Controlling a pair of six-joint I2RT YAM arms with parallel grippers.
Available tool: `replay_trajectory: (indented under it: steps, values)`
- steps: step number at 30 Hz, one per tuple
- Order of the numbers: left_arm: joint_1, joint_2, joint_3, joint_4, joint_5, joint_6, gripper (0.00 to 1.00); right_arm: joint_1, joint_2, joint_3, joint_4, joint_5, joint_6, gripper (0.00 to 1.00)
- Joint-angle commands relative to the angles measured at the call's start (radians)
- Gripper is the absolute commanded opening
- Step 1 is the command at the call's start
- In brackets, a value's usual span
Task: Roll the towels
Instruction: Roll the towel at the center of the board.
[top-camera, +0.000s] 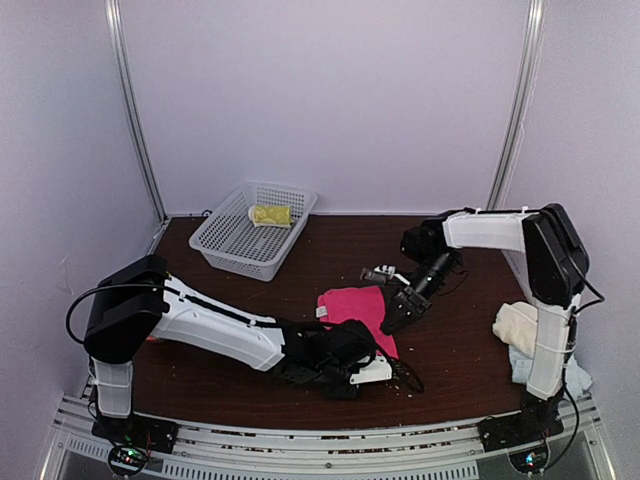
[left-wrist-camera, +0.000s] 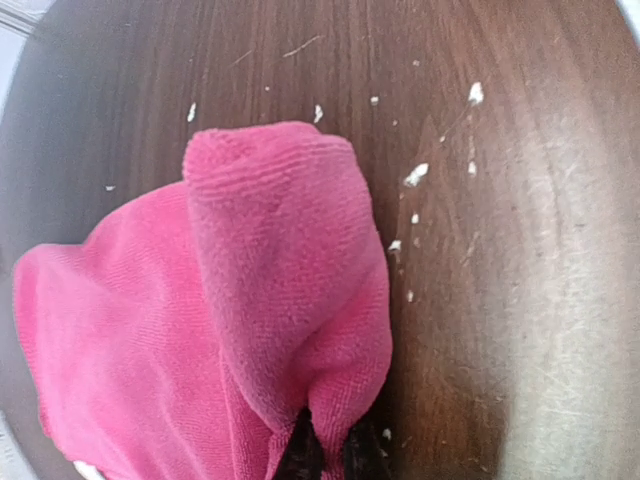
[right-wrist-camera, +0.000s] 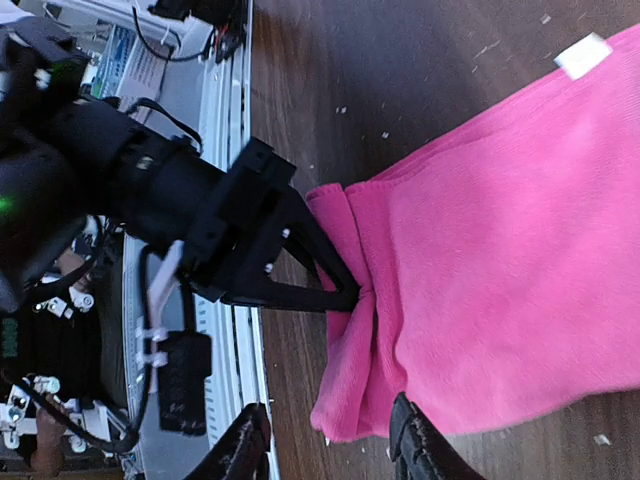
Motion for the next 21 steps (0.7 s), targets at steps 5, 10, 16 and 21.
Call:
replay_trajectory:
  steps: [5, 10, 16, 21]
  values:
    - [0.140, 0.074, 0.172, -0.242, 0.594, -0.150, 0.00, -0.175, -0.396, -0.054, 0.106, 0.050, 0.116, 0.34]
    - [0.248, 0.210, 0.317, -0.354, 0.951, -0.262, 0.00, -0.171, -0.789, -0.297, 0.518, 0.206, 0.281, 0.36]
    - [0.316, 0.279, 0.345, -0.296, 1.151, -0.399, 0.00, -0.070, -0.820, -0.302, 0.310, 0.153, 0.113, 0.33]
    - [0.357, 0.303, 0.289, -0.195, 1.198, -0.499, 0.00, 0.201, -0.862, -0.400, 0.359, 0.372, 0.141, 0.33]
